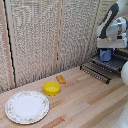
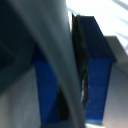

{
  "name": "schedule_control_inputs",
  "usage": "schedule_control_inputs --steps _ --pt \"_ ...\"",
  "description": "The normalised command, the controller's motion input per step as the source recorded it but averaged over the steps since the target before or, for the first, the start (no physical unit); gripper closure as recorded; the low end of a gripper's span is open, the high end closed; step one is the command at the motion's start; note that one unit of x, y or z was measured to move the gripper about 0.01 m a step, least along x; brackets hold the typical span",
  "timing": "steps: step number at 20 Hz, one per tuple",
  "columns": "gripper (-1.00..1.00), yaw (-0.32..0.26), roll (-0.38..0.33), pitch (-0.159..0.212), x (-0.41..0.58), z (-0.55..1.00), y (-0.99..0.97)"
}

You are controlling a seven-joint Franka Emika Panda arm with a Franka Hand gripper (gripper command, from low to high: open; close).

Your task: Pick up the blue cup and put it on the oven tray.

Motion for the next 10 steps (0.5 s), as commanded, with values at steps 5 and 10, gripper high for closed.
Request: schedule_control_inputs --steps 5,10 --pt "-1.00 0.004 0.038 -0.024 0.002 0.03 0.00" --pt "-1.00 0.001 0.051 -0.046 0.000 0.30 0.00"
